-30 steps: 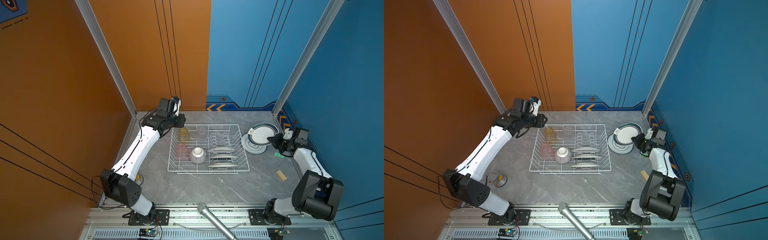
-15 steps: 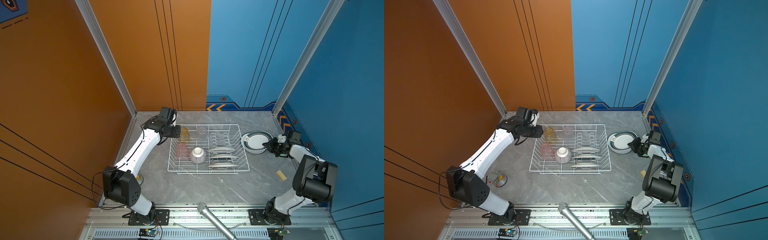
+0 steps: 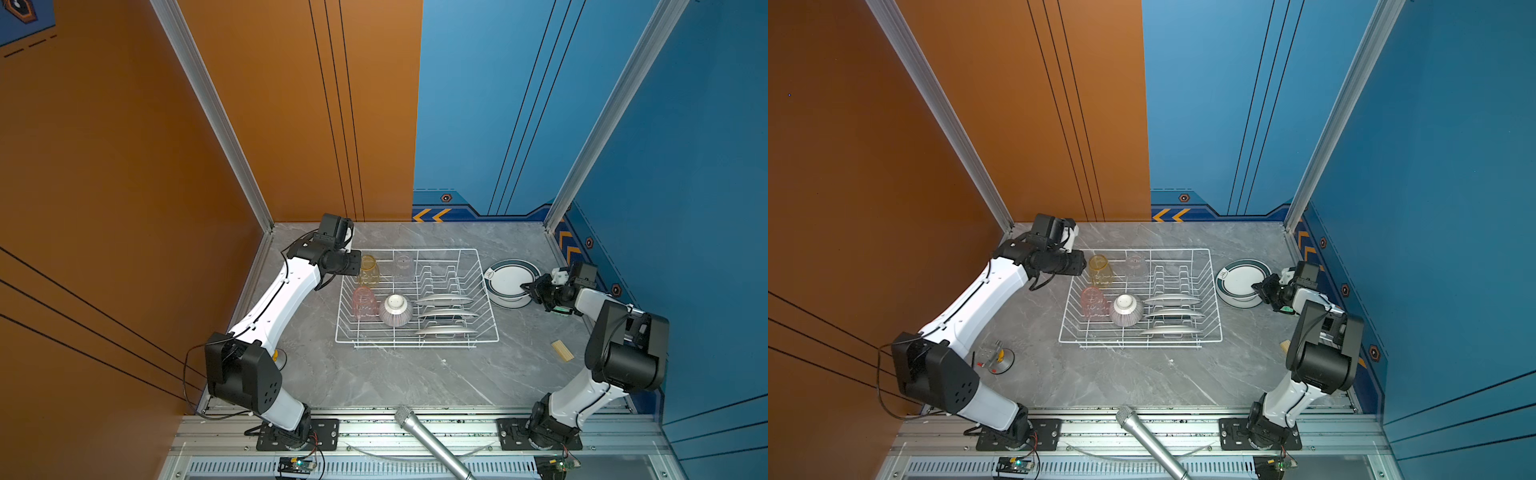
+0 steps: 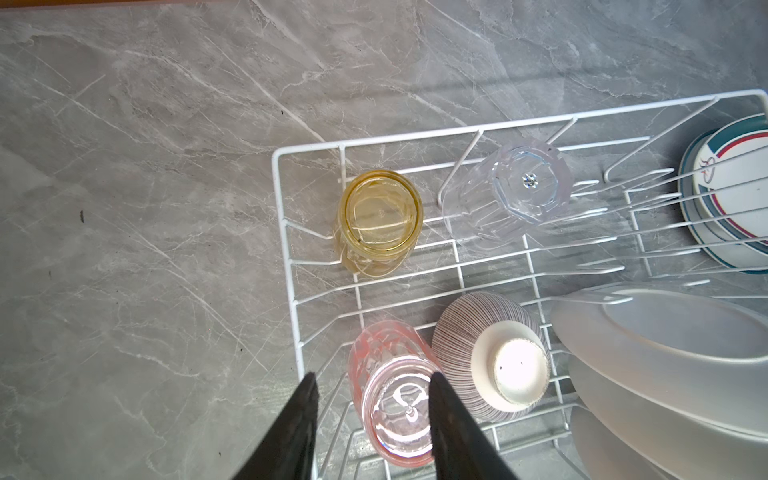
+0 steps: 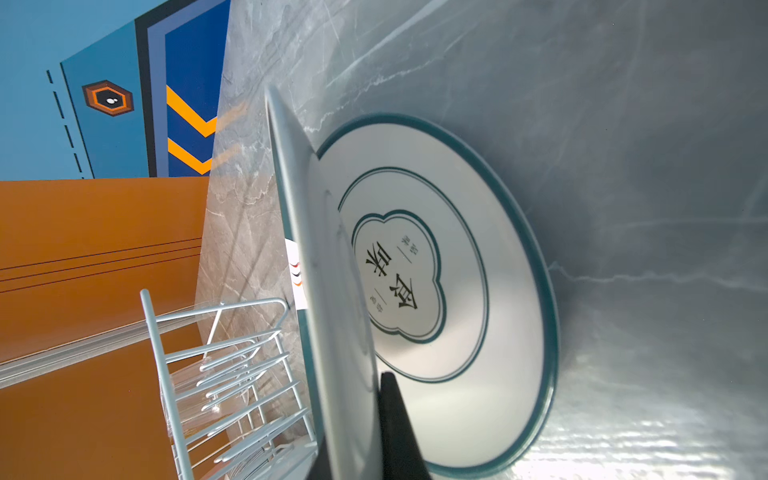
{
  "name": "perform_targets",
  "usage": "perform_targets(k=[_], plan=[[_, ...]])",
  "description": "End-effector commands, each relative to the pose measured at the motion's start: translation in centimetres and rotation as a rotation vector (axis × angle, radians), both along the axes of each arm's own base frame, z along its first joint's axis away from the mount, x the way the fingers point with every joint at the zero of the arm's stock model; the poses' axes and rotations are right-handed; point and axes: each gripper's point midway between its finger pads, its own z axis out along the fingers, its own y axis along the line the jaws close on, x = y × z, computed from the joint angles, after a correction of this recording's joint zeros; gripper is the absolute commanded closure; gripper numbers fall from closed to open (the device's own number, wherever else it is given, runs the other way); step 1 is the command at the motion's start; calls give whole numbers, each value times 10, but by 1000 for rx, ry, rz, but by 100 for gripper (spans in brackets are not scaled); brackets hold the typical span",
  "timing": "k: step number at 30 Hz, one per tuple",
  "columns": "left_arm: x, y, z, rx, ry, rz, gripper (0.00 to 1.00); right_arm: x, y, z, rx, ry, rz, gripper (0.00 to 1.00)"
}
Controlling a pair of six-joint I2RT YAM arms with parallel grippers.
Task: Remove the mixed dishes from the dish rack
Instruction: 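Lower the red-and-green rimmed plate flat onto the first plate with the right gripper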
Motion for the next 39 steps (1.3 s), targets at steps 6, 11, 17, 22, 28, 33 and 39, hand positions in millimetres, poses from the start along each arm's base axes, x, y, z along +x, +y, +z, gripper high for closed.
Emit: perform_targets(k=[6, 11, 17, 22, 28, 33, 39], plan=[[-3, 5, -1, 5, 12, 5, 55, 5, 5, 1, 20, -22, 24, 100], [-2, 4, 2, -2, 6, 0, 55, 3, 4, -5, 26, -7, 24, 100], [-2, 2, 5, -11, 2, -5, 55, -2, 3, -8, 18, 14, 30, 90], [-1, -2, 5, -17, 3, -14, 55, -9, 1, -12, -13, 50, 41, 78], [0, -6, 1, -19, 14, -24, 56, -18, -2, -14, -59, 98, 59, 69], [1, -10, -2, -18, 21, -35, 56, -29, -8, -15, -127, 151, 74, 61], [2, -17, -6, -18, 32, -51, 56, -35, -11, -14, -188, 186, 89, 56]])
